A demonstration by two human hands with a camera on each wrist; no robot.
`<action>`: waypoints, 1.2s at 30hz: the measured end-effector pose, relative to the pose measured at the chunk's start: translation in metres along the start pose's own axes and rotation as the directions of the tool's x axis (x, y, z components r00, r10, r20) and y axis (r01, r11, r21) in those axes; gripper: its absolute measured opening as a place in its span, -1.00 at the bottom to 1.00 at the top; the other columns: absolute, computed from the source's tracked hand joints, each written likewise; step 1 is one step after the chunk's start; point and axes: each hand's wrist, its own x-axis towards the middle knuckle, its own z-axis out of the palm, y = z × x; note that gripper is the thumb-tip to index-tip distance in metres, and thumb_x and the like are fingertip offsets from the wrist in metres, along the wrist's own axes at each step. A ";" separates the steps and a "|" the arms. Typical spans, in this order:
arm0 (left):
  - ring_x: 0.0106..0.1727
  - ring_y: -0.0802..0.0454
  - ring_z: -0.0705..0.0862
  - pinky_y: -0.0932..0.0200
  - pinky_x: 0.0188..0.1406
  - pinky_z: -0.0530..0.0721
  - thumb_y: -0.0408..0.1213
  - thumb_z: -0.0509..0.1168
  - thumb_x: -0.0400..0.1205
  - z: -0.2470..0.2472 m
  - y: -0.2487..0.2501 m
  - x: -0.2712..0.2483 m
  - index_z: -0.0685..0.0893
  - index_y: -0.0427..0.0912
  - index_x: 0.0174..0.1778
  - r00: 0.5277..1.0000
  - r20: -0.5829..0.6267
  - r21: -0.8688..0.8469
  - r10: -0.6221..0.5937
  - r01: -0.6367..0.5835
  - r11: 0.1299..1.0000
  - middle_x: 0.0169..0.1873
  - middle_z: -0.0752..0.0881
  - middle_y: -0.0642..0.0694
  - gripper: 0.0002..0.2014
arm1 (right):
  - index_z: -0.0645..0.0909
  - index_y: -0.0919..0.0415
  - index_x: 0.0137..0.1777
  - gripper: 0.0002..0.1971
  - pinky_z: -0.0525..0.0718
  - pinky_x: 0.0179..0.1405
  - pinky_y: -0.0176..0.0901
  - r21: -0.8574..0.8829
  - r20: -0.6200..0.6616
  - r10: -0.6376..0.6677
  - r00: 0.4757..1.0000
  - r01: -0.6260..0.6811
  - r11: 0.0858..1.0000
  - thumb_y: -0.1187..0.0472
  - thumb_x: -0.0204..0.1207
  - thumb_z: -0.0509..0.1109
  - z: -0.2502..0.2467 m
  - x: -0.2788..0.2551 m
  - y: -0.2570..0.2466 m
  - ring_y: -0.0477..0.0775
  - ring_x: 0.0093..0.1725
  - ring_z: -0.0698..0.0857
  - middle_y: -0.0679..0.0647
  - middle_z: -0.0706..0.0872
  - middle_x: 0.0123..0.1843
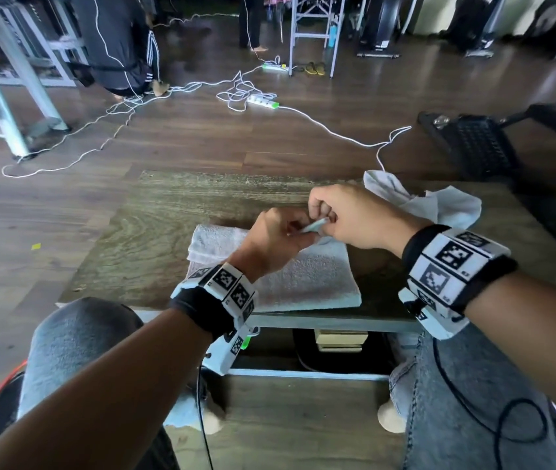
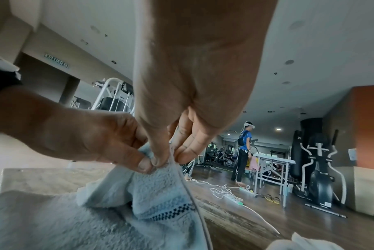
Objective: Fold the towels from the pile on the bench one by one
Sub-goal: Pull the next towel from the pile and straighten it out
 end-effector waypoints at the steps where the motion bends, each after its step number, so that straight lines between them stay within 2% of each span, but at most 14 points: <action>1: -0.38 0.02 0.64 0.08 -0.33 0.66 -0.20 0.55 0.48 -0.001 -0.004 0.000 0.75 -0.07 -0.29 1.000 -0.023 -0.023 -0.012 0.011 1.000 -0.39 0.74 0.01 -0.89 | 0.63 0.09 -0.07 -0.76 0.72 -0.13 0.06 -0.012 -0.006 -0.009 1.000 0.009 1.000 0.46 0.44 0.44 0.000 0.003 -0.002 0.08 -0.15 0.72 0.00 0.75 -0.16; 4: -0.32 0.01 0.69 0.03 -0.25 0.70 -0.24 0.53 0.49 -0.007 -0.014 -0.003 0.79 -0.11 -0.21 0.998 -0.051 -0.037 -0.033 0.031 0.999 -0.34 0.77 -0.02 -0.94 | 0.61 0.02 -0.11 -0.75 0.71 -0.22 0.02 0.016 -0.053 -0.012 0.999 0.013 1.000 0.41 0.43 0.49 0.012 0.010 -0.004 0.02 -0.21 0.70 -0.07 0.71 -0.19; 7: -0.28 0.09 0.71 0.16 -0.21 0.73 -0.33 0.51 0.52 -0.015 -0.023 -0.008 0.78 -0.11 -0.12 0.999 0.003 -0.027 -0.045 0.045 0.999 -0.27 0.78 0.00 -0.93 | 0.60 0.07 -0.13 -0.78 0.62 -0.33 -0.16 0.104 -0.100 0.014 0.995 -0.004 0.995 0.38 0.45 0.54 0.034 0.010 -0.001 -0.09 -0.27 0.65 -0.10 0.67 -0.24; 9: -0.23 0.06 0.75 0.17 -0.19 0.76 -0.37 0.49 0.53 -0.019 -0.030 -0.012 0.73 -0.13 -0.13 0.998 0.041 -0.023 -0.055 0.056 0.998 -0.24 0.78 -0.02 -0.91 | 0.63 0.09 -0.14 -0.80 0.66 -0.33 -0.20 0.158 -0.140 0.033 0.990 -0.010 0.987 0.34 0.43 0.59 0.049 0.007 0.002 -0.11 -0.29 0.69 -0.09 0.71 -0.26; 13: -0.19 0.10 0.74 0.28 -0.29 0.71 -0.36 0.45 0.57 -0.017 -0.037 -0.015 0.72 -0.16 -0.08 0.986 0.134 -0.033 -0.094 0.100 0.994 -0.21 0.77 0.02 -0.94 | 0.67 0.11 -0.15 -0.83 0.68 -0.31 -0.27 0.280 -0.167 0.076 0.983 -0.027 0.960 0.34 0.43 0.59 0.075 0.003 0.013 -0.19 -0.32 0.70 -0.09 0.74 -0.28; 14: -0.18 0.10 0.73 0.29 -0.29 0.70 -0.33 0.45 0.57 -0.014 -0.040 -0.015 0.74 -0.15 -0.07 0.984 0.148 -0.028 -0.102 0.107 0.994 -0.20 0.76 0.03 -0.94 | 0.67 0.11 -0.16 -0.83 0.68 -0.31 -0.26 0.307 -0.171 0.078 0.982 -0.023 0.952 0.34 0.44 0.59 0.080 0.002 0.016 -0.18 -0.32 0.70 -0.08 0.75 -0.28; 17: -0.12 0.07 0.75 0.09 -0.08 0.76 -0.20 0.45 0.57 -0.009 -0.044 -0.016 0.74 0.03 -0.16 0.975 0.183 -0.021 -0.122 0.128 0.992 -0.20 0.76 0.12 -0.97 | 0.68 0.10 -0.18 -0.81 0.71 -0.26 -0.13 0.345 -0.210 0.085 0.974 -0.008 0.939 0.37 0.40 0.61 0.093 -0.005 0.023 -0.10 -0.29 0.73 -0.05 0.76 -0.26; 19: -0.07 0.10 0.75 0.05 0.02 0.76 -0.20 0.43 0.59 -0.007 -0.041 -0.012 0.75 0.09 -0.16 0.962 0.232 -0.004 -0.146 0.151 0.988 -0.19 0.76 0.19 -0.93 | 0.71 0.15 -0.17 -0.81 0.73 -0.21 -0.07 0.336 -0.243 0.094 0.965 -0.008 0.942 0.39 0.36 0.62 0.098 -0.011 0.026 -0.06 -0.25 0.74 -0.02 0.76 -0.22; 22: -0.02 0.12 0.77 0.11 0.06 0.76 -0.29 0.43 0.60 -0.008 -0.030 -0.002 0.80 -0.11 -0.05 0.937 0.295 -0.002 -0.185 0.194 0.981 -0.09 0.82 0.06 -0.93 | 0.74 0.21 -0.15 -0.83 0.74 -0.13 -0.04 0.320 -0.263 0.089 0.961 -0.001 0.947 0.42 0.33 0.62 0.095 -0.014 0.032 -0.07 -0.20 0.74 0.00 0.74 -0.16; 25: -0.05 0.10 0.81 0.21 0.04 0.78 -0.43 0.47 0.54 -0.011 -0.029 0.003 0.82 -0.19 -0.06 0.943 0.273 -0.055 -0.192 0.214 0.975 -0.12 0.84 -0.03 -0.89 | 0.78 0.19 -0.13 -0.83 0.74 -0.06 -0.04 0.353 -0.274 0.106 0.956 -0.002 0.935 0.38 0.33 0.65 0.089 -0.009 0.035 -0.09 -0.14 0.75 -0.04 0.76 -0.11; 28: -0.10 0.10 0.83 0.25 0.00 0.79 -0.50 0.50 0.49 -0.012 -0.032 0.003 0.85 -0.21 -0.10 0.961 0.192 -0.073 -0.201 0.218 0.973 -0.16 0.85 -0.04 -0.85 | 0.80 0.20 -0.12 -0.83 0.75 -0.05 -0.06 0.370 -0.298 0.128 0.946 -0.010 0.929 0.38 0.33 0.65 0.094 -0.010 0.035 -0.09 -0.12 0.75 -0.02 0.76 -0.08; 31: -0.17 0.10 0.83 0.15 -0.03 0.81 -0.50 0.51 0.47 -0.011 -0.031 0.004 0.86 -0.23 -0.15 0.979 0.103 -0.127 -0.178 0.191 0.973 -0.20 0.86 -0.06 -0.88 | 0.81 0.15 -0.14 -0.85 0.69 -0.16 -0.25 0.372 -0.331 0.171 0.928 -0.039 0.927 0.33 0.33 0.67 0.098 -0.012 0.035 -0.16 -0.18 0.72 -0.06 0.73 -0.11; 33: -0.20 0.10 0.83 0.13 -0.09 0.82 -0.47 0.53 0.46 -0.010 -0.026 0.003 0.85 -0.25 -0.16 0.988 0.070 -0.135 -0.138 0.147 0.980 -0.21 0.85 -0.06 -0.91 | 0.79 0.05 -0.18 -0.86 0.62 -0.23 -0.37 0.388 -0.349 0.202 0.915 -0.055 0.920 0.25 0.35 0.68 0.095 -0.012 0.035 -0.18 -0.24 0.71 -0.13 0.72 -0.16; 36: -0.16 0.11 0.82 0.14 -0.08 0.82 -0.47 0.56 0.43 -0.008 -0.017 0.001 0.80 -0.27 -0.11 0.994 0.074 -0.167 -0.083 0.094 0.982 -0.20 0.84 -0.02 -0.84 | 0.78 -0.04 -0.20 -0.84 0.63 -0.29 -0.33 0.433 -0.342 0.225 0.912 -0.060 0.899 0.20 0.35 0.69 0.089 -0.015 0.034 -0.15 -0.30 0.72 -0.18 0.78 -0.25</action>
